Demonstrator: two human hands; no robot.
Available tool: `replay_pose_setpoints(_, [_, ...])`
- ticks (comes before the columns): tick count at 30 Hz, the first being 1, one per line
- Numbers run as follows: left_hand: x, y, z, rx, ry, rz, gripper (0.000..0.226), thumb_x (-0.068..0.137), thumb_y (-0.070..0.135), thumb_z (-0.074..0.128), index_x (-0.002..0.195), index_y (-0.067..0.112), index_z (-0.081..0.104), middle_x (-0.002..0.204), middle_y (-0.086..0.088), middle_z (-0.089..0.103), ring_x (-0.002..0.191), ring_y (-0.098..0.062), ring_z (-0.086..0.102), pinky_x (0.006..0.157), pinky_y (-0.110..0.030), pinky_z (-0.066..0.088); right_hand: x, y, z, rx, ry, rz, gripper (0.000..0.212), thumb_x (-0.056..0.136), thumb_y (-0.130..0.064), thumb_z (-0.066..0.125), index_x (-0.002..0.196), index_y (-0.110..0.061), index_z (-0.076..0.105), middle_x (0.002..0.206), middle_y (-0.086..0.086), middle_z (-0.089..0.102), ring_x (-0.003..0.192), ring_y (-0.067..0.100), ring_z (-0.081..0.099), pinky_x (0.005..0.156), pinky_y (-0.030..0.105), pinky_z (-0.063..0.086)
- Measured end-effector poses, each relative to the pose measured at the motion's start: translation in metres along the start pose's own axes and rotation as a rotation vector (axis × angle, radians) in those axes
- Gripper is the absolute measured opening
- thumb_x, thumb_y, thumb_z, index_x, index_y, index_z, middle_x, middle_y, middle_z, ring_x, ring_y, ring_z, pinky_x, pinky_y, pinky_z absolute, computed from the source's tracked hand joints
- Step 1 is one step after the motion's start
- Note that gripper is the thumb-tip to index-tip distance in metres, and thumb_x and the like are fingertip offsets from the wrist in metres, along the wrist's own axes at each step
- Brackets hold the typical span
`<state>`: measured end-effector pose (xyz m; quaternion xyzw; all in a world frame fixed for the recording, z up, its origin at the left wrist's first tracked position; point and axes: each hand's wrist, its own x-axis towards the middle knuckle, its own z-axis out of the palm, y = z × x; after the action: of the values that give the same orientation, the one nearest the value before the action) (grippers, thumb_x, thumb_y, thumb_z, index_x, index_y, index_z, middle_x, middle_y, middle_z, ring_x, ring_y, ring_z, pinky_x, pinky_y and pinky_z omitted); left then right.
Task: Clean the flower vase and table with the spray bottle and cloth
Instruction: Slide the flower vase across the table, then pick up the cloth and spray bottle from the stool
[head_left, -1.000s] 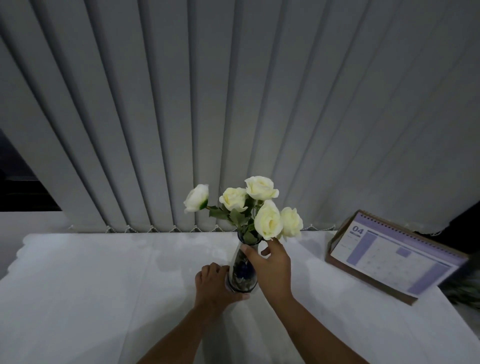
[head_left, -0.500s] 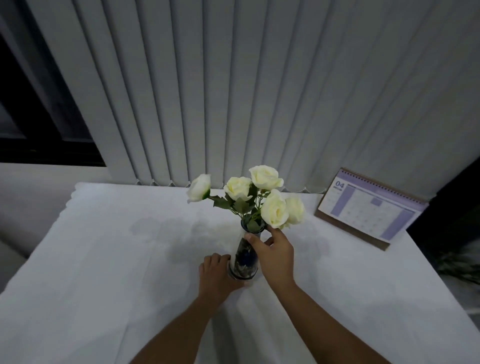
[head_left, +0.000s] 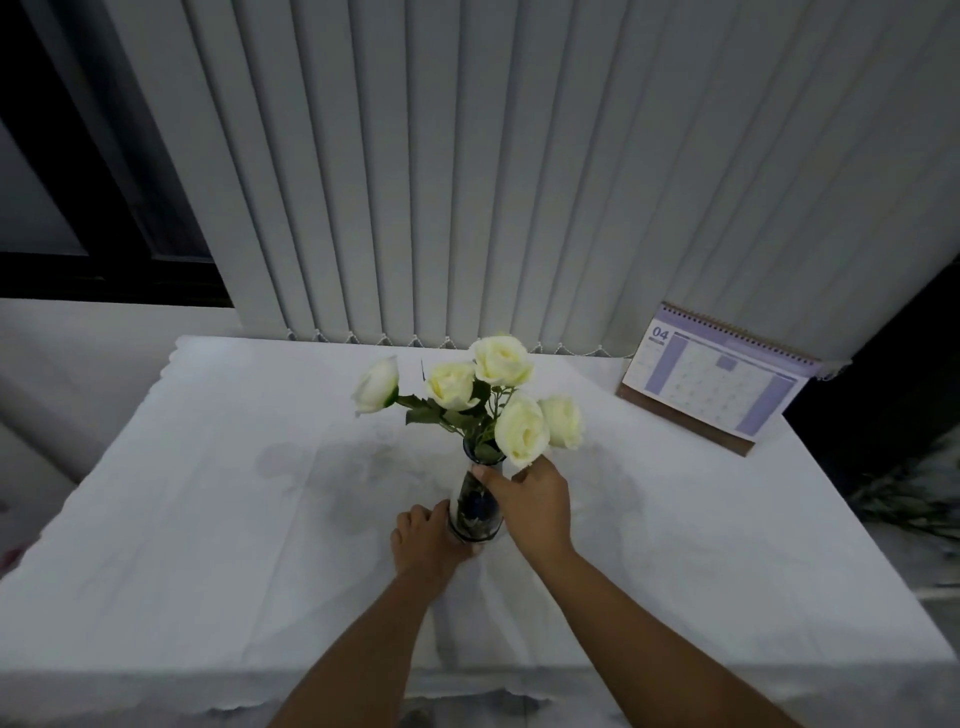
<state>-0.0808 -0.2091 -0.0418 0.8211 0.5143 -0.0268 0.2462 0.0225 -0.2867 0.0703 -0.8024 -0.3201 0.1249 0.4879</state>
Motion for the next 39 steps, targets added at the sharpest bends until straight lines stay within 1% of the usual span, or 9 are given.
replay_pose_setpoints(3, [-0.003,-0.007,-0.007,0.028,-0.069,0.018,0.074,0.078,0.055,0.063,0.143,0.036,0.033,0.132,-0.005,0.044,0.125,-0.029,0.036,0.098,-0.037,0.033,0.003,0.0,0.0,-0.051,-0.011,0.0,0.036,0.072,-0.046,0.077,0.086,-0.018,0.06,0.054,-0.009,0.044,0.054,0.015,0.048,0.052,0.027,0.036])
replay_pose_setpoints(7, [-0.015,-0.01,-0.014,0.07,-0.161,0.058,0.076,0.082,0.051,0.061,0.147,0.031,0.027,0.138,-0.007,0.04,0.129,-0.03,0.034,0.101,-0.039,0.034,0.003,0.0,0.002,-0.085,-0.023,0.0,0.042,0.073,-0.051,0.073,0.094,-0.017,0.062,0.055,-0.013,0.043,0.06,0.016,0.048,0.06,0.027,0.038])
replay_pose_setpoints(8, [-0.019,-0.01,-0.014,0.067,-0.171,0.055,0.074,0.083,0.05,0.061,0.146,0.03,0.028,0.138,-0.007,0.041,0.129,-0.03,0.034,0.101,-0.039,0.035,0.003,0.001,0.002,-0.099,-0.045,0.008,0.044,0.073,-0.052,0.072,0.099,-0.018,0.062,0.062,-0.012,0.051,0.066,0.018,0.054,0.063,0.029,0.042])
replay_pose_setpoints(10, [-0.029,-0.009,-0.014,0.047,-0.165,0.051,0.065,0.085,0.047,0.059,0.142,0.025,0.034,0.138,-0.006,0.044,0.13,-0.029,0.037,0.101,-0.039,0.036,-0.001,0.005,-0.002,-0.095,-0.103,0.058,0.056,0.074,-0.05,0.072,0.121,-0.021,0.059,0.1,-0.001,0.069,0.092,0.023,0.063,0.078,0.035,0.05])
replay_pose_setpoints(13, [-0.043,-0.002,-0.015,0.018,-0.158,0.075,0.05,0.09,0.044,0.051,0.133,0.019,0.043,0.133,-0.007,0.049,0.127,-0.028,0.042,0.1,-0.04,0.039,-0.018,0.019,-0.017,-0.034,-0.127,0.161,0.067,0.081,-0.041,0.068,0.141,-0.022,0.045,0.138,-0.001,0.055,0.115,0.023,0.059,0.096,0.035,0.048])
replay_pose_setpoints(18, [-0.058,0.02,-0.009,0.07,-0.284,0.244,0.055,0.092,0.046,0.05,0.137,0.015,0.044,0.14,-0.008,0.048,0.128,-0.028,0.044,0.104,-0.038,0.039,-0.07,0.054,-0.071,-0.067,0.036,0.353,0.045,0.093,-0.028,0.054,0.138,-0.021,0.05,0.135,0.003,0.058,0.118,0.021,0.057,0.098,0.028,0.043])
replay_pose_setpoints(27, [-0.084,0.078,0.026,0.166,-0.326,0.512,0.056,0.095,0.046,0.047,0.142,0.016,0.04,0.145,-0.007,0.044,0.132,-0.027,0.04,0.105,-0.038,0.037,-0.187,0.126,-0.159,-0.156,0.227,0.677,0.044,0.099,-0.028,0.044,0.142,-0.016,0.044,0.143,0.007,0.048,0.13,0.023,0.045,0.109,0.031,0.035])
replay_pose_setpoints(35, [-0.143,0.176,0.087,0.301,-0.446,0.796,0.059,0.094,0.049,0.048,0.141,0.016,0.041,0.141,-0.008,0.047,0.13,-0.027,0.041,0.103,-0.04,0.04,-0.289,0.171,-0.249,-0.127,0.526,0.909,0.042,0.096,-0.022,0.045,0.137,-0.012,0.05,0.13,0.012,0.06,0.111,0.027,0.058,0.094,0.032,0.048])
replay_pose_setpoints(39, [-0.174,0.235,0.121,0.327,-0.482,0.916,0.059,0.094,0.049,0.048,0.142,0.016,0.04,0.144,-0.009,0.045,0.132,-0.028,0.04,0.104,-0.04,0.04,-0.324,0.189,-0.291,-0.112,0.676,0.98,0.04,0.094,-0.02,0.047,0.134,-0.016,0.053,0.13,0.011,0.059,0.112,0.028,0.056,0.091,0.03,0.045])
